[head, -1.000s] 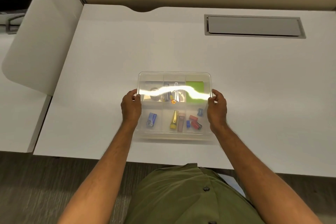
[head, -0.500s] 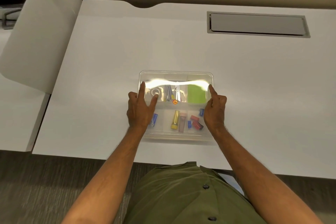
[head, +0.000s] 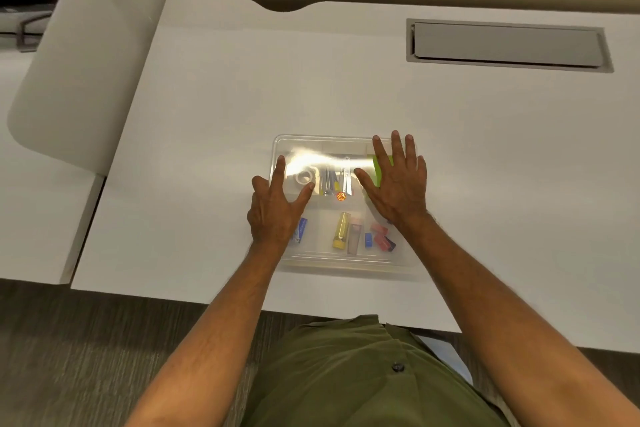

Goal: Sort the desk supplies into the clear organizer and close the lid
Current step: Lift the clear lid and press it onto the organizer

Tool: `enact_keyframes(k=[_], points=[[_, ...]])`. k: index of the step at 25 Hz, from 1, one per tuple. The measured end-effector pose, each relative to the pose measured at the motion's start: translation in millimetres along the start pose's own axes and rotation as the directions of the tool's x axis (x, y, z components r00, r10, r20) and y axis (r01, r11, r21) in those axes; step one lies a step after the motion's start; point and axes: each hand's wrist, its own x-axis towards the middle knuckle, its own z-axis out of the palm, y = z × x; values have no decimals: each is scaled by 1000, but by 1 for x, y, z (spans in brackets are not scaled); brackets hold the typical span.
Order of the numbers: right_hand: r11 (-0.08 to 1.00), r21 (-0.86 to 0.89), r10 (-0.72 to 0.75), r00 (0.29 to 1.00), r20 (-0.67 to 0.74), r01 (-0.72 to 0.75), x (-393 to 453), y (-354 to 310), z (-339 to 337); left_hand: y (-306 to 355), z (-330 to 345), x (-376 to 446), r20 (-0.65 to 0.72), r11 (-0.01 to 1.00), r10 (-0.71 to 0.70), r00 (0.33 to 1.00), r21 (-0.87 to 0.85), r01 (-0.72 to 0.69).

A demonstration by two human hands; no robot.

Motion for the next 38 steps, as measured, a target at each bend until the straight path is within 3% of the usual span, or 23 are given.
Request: enact_keyframes(k=[8, 12, 14, 17, 24, 30, 38], points=[[1000, 21, 23, 999, -24, -23, 2, -4, -4, -2, 10, 1, -73, 980, 131, 989, 163, -117], [1000, -16, 17, 999, -30, -18, 0, -4, -4, 10, 8, 20, 53, 904, 329, 943, 272, -331], [1000, -21, 13, 1000, -26, -13, 1, -3, -3, 15, 5, 38, 132, 886, 354, 926, 270, -377], [1000, -13, 19, 1000, -22, -19, 0, -2, -3, 14, 6, 48, 156, 885, 370, 916, 239, -398], [996, 68, 57, 997, -58, -53, -2, -2, -2, 12, 8, 37, 58, 862, 420, 906, 288, -418], [994, 103, -27, 999, 27, 24, 2, 11, 0, 14, 4, 38, 128, 857, 390, 912, 312, -410], [997, 63, -48, 999, -10, 48, -4, 21, -21, 33, 3, 31, 51, 796, 523, 851, 329, -509]])
